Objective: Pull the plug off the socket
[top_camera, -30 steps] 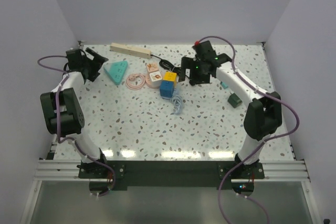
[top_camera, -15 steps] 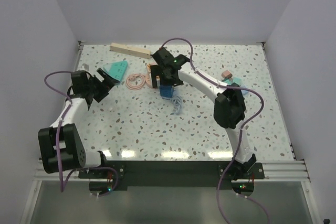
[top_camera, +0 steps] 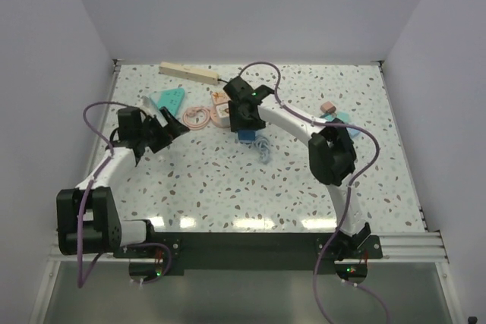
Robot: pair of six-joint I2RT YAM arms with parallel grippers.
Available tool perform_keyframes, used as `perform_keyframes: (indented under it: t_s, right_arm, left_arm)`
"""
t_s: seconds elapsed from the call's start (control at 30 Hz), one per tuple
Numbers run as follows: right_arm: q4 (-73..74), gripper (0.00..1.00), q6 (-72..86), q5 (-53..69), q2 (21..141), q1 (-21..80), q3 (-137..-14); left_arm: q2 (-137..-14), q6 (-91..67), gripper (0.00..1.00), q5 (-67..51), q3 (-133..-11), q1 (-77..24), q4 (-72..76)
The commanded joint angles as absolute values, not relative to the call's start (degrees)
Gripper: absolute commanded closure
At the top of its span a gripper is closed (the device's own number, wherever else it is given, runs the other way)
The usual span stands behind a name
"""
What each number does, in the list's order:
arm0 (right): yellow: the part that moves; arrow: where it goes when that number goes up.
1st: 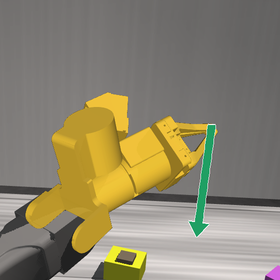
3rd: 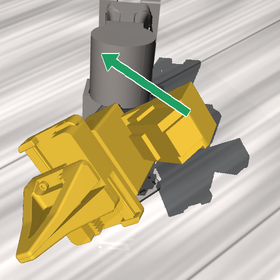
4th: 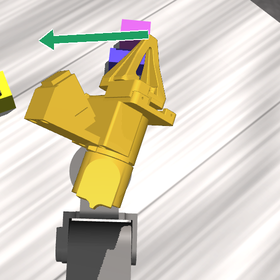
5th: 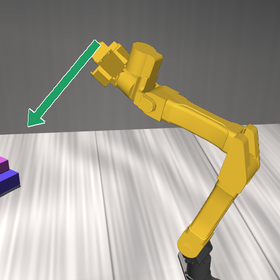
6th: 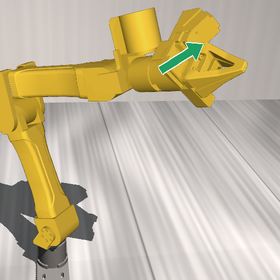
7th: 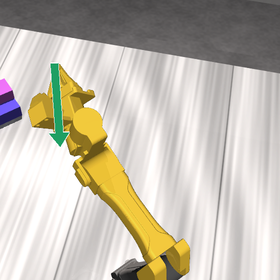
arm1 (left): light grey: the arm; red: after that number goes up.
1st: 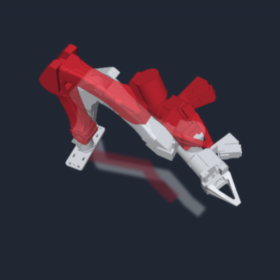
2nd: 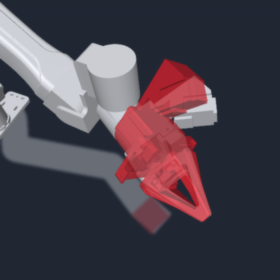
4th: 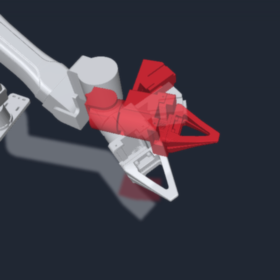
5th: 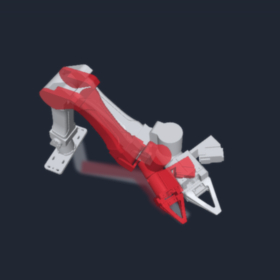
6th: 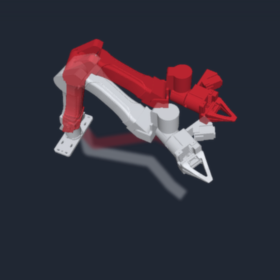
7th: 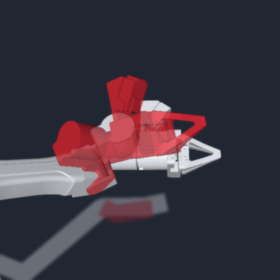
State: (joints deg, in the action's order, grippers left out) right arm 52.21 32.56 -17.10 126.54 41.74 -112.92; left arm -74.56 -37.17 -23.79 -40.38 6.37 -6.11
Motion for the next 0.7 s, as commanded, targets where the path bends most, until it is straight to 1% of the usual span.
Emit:
perform_keyframes:
  t_s: [0.0, 0.03, 0.07, 0.1, 0.13, 0.2, 0.23, 0.27, 0.37, 0.5, 0.67]
  right_arm:
    - [47.5, 1.00, 29.3, -8.1, 119.5, 38.8, -103.2]
    - [44.9, 1.00, 28.2, -4.8, 117.5, 37.1, -100.2]
    - [42.7, 1.00, 27.7, -2.1, 113.4, 36.5, -95.1]
    - [39.2, 1.00, 26.6, -0.3, 111.7, 35.7, -92.7]
    - [37.0, 1.00, 26.4, 5.7, 109.8, 35.0, -90.2]
    - [31.0, 1.00, 26.6, 12.2, 106.0, 32.2, -83.5]
    - [28.9, 1.00, 26.9, 17.6, 105.0, 31.3, -81.4]
    - [27.5, 1.00, 27.2, 18.3, 104.3, 31.3, -78.7]
    - [25.1, 1.00, 27.0, 21.2, 102.4, 31.2, -74.5]
    - [16.8, 1.00, 30.8, 23.6, 98.6, 31.4, -69.0]
    - [15.8, 1.00, 30.8, 23.8, 96.4, 31.4, -67.2]
  left_arm:
    - [-73.6, -34.4, 0.00, -27.8, -39.2, 0.9, -4.8]
    - [-73.7, -36.0, 0.00, -29.3, -38.3, -2.1, -2.8]
    - [-74.1, -37.1, 0.00, -30.1, -36.5, -3.5, 2.2]
    - [-74.5, -38.1, 0.00, -31.2, -35.6, -4.8, 4.5]
    - [-75.8, -40.3, 0.00, -31.4, -34.9, -7.6, 6.5]
    - [-77.6, -42.6, 0.00, -31.7, -33.5, -9.8, 12.3]
    - [-79.8, -45.2, 0.00, -32.1, -33.1, -11.8, 14.7]
    - [-81.1, -46.8, 0.00, -32.6, -32.1, -12.5, 19.9]
    - [-86.4, -51.3, 0.00, -34.0, -32.3, -15.3, 26.5]
    - [-91.5, -55.4, 0.00, -32.1, -35.0, -18.8, 30.1]
    - [-95.1, -58.8, 0.00, -27.8, -36.7, -22.2, 32.4]
